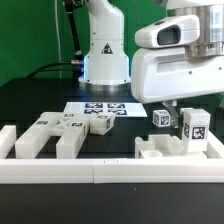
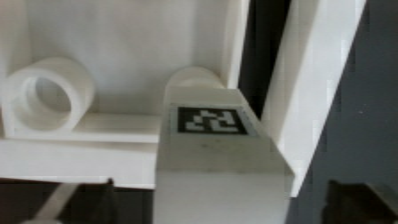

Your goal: Assemble chair

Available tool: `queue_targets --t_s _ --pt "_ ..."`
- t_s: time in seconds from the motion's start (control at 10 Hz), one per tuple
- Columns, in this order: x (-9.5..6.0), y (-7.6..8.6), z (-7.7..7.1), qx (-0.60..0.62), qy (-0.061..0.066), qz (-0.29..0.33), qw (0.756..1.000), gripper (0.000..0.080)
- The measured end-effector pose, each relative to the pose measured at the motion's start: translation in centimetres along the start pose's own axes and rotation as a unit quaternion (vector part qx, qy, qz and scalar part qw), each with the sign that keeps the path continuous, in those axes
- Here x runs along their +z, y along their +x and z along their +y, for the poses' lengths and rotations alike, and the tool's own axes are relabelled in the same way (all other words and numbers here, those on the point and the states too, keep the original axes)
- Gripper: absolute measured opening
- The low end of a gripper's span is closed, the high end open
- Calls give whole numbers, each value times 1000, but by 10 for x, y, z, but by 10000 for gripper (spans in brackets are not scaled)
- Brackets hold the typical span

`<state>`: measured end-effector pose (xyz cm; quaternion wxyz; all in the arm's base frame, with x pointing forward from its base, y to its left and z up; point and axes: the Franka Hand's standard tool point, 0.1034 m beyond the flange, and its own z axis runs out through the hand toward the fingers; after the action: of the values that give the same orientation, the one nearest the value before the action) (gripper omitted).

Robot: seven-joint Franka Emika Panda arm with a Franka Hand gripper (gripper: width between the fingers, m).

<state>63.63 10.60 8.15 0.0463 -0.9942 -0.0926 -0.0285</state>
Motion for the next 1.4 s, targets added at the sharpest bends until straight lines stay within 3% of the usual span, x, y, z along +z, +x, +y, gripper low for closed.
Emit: queue_targets --t_s 0.2,0.6,0.8,1.1,1.2,1.4 --pt "0 0 1 1 0 0 1000 291" --pt "1 0 1 17 0 0 1000 291" --pt "1 0 2 122 10 -7 992 291" --pt "2 3 -2 281 12 6 960 291" --pt "3 4 -11 331 12 11 944 291" --pt "3 6 -12 423 11 24 906 291"
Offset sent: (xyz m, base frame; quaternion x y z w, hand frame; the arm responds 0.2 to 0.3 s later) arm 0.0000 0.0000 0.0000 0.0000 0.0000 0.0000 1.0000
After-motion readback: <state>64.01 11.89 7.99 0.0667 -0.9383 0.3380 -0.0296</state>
